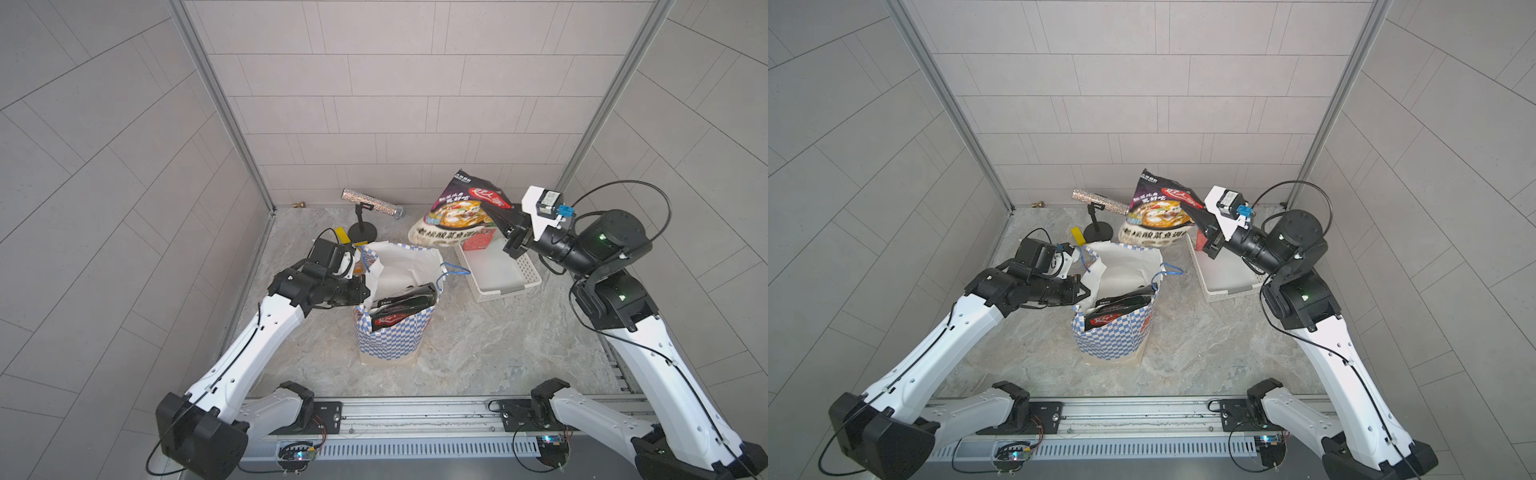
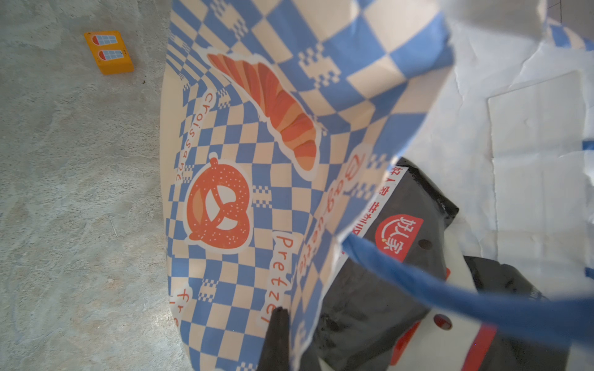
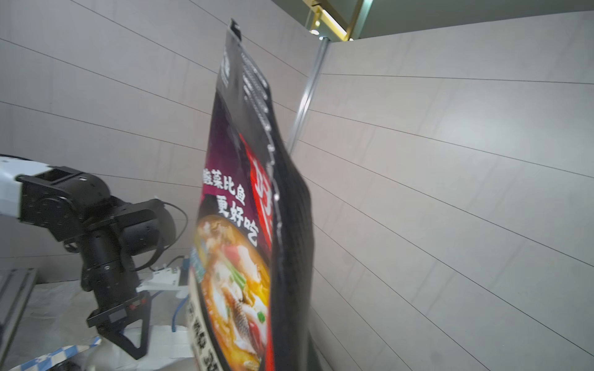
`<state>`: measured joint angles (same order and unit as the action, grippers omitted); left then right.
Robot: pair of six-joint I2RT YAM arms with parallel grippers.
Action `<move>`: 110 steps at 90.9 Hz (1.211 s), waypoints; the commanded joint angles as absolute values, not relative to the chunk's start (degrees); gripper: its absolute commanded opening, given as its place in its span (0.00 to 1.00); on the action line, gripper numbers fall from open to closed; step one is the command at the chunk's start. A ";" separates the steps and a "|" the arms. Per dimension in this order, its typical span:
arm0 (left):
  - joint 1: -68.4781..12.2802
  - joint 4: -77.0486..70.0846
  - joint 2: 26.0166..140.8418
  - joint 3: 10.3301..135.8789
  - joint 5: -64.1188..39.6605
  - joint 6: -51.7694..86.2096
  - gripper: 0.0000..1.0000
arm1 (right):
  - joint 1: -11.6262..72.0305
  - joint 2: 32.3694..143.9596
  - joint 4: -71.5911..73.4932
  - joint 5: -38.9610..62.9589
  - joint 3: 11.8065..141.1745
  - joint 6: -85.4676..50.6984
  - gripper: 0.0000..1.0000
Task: Place the condiment packets inside the bag
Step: Place the condiment packet in the paper bag.
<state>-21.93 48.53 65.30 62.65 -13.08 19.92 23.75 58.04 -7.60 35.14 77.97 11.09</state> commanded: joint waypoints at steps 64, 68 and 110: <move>-22.06 49.75 65.38 62.15 -11.48 18.93 0.00 | 36.60 76.80 -3.88 33.85 77.75 16.91 0.00; -22.06 49.79 65.52 62.27 -11.56 18.90 0.00 | 36.56 76.52 -4.36 30.92 77.28 17.63 0.00; -22.06 49.61 65.75 62.63 -12.00 20.08 0.00 | 38.93 78.87 5.49 6.54 71.67 19.92 0.00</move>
